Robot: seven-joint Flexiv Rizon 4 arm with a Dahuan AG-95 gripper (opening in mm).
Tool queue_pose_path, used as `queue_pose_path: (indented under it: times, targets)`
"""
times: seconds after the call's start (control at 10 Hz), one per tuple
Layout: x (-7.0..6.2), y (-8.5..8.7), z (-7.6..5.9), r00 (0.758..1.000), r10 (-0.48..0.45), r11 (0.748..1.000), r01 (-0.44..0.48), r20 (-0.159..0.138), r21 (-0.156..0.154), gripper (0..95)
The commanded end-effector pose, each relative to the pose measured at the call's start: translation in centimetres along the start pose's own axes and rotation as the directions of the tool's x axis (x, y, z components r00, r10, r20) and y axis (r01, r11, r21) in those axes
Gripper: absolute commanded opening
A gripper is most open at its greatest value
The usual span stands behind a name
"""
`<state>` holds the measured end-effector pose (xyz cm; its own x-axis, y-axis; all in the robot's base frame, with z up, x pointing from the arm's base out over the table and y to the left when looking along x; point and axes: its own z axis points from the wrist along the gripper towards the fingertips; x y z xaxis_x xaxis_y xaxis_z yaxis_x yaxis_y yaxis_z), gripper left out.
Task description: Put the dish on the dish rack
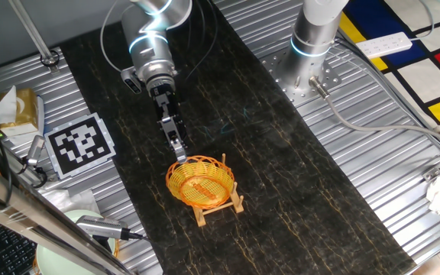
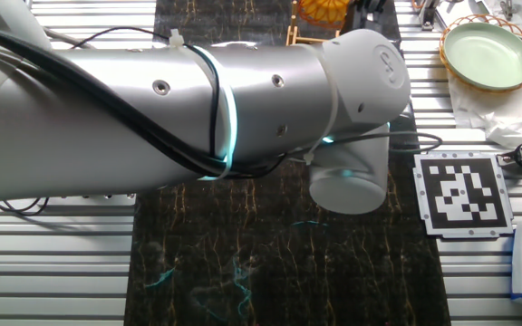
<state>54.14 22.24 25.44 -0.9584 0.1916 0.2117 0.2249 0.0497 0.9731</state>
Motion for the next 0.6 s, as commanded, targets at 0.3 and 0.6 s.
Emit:
queue_pose_path:
  times: [0.3, 0.6]
  targets:
    - [-0.04, -0.04, 0.01, 1.000, -0.003, 1.000, 0.003, 0.007, 0.004, 0.0]
    - [0.02, -0.79, -0.27, 1.000, -0.016, 1.000, 0.015, 0.017, 0.010, 0.0]
